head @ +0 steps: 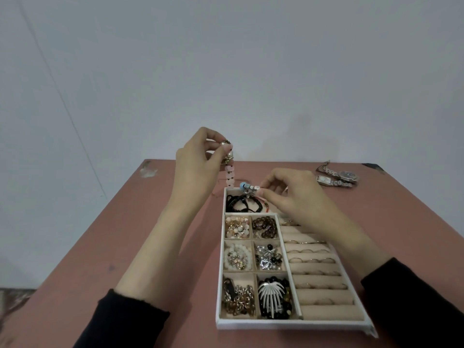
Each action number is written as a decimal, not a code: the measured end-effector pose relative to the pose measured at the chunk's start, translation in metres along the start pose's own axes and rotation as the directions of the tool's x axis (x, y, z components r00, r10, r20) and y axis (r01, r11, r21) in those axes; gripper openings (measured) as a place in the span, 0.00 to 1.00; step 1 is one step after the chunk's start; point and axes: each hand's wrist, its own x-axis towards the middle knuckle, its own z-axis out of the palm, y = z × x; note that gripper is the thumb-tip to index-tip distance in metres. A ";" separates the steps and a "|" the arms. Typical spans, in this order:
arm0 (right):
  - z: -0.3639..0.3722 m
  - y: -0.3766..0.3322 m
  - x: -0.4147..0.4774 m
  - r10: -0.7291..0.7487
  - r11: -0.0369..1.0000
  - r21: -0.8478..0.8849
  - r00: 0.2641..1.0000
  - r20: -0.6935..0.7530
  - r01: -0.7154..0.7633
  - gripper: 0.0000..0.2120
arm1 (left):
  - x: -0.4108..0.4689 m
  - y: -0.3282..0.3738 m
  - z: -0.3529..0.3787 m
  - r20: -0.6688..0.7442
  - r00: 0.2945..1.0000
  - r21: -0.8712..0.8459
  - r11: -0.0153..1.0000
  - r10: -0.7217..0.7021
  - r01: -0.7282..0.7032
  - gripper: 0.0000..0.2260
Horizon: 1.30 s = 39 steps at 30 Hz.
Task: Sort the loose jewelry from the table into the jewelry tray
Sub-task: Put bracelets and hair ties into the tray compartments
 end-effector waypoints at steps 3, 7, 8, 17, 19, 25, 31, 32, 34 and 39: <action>0.005 -0.005 0.001 -0.046 0.996 -0.074 0.996 0.070 0.051 0.03 | -0.001 -0.001 0.000 0.014 1.000 -0.006 1.000 -0.006 0.006 0.05; 0.011 -0.010 0.002 -0.051 0.992 -0.106 0.991 0.124 0.064 0.03 | -0.002 0.000 -0.002 0.009 1.000 -0.013 1.000 -0.015 0.015 0.06; 0.011 -0.011 0.002 -0.050 0.993 -0.103 0.990 0.134 0.064 0.03 | -0.002 -0.001 -0.002 0.008 1.000 -0.011 1.000 -0.018 0.018 0.05; 0.012 -0.008 0.004 -0.019 0.995 -0.096 0.980 0.198 0.039 0.05 | -0.003 0.000 -0.001 0.018 0.999 -0.034 0.999 -0.030 0.030 0.03; 0.011 -0.006 0.003 -0.010 0.987 -0.157 0.982 0.187 0.040 0.07 | -0.003 0.000 -0.001 0.018 0.999 -0.042 0.999 -0.032 0.032 0.04; 0.005 -0.003 0.002 0.090 0.981 -0.181 0.990 0.109 -0.070 0.12 | -0.005 0.002 -0.001 0.040 0.998 -0.076 0.996 -0.045 0.048 0.03; -0.005 0.010 0.006 0.177 0.975 -0.117 0.977 -0.120 -0.191 0.13 | -0.012 0.005 0.015 0.179 0.981 -0.098 0.990 -0.081 0.100 0.03; -0.007 0.013 0.007 0.189 0.972 -0.108 0.969 -0.161 -0.207 0.13 | -0.013 0.005 0.018 0.209 0.974 -0.079 0.991 -0.090 0.109 0.03; -0.010 0.016 0.006 0.206 0.969 -0.088 0.953 -0.222 -0.230 0.12 | -0.016 0.006 0.026 0.283 0.950 -0.110 0.980 -0.130 0.166 0.04; -0.011 0.018 0.003 0.243 0.963 -0.047 0.931 -0.272 -0.266 0.10 | -0.019 0.003 0.037 0.378 0.898 -0.175 0.935 -0.225 0.308 0.04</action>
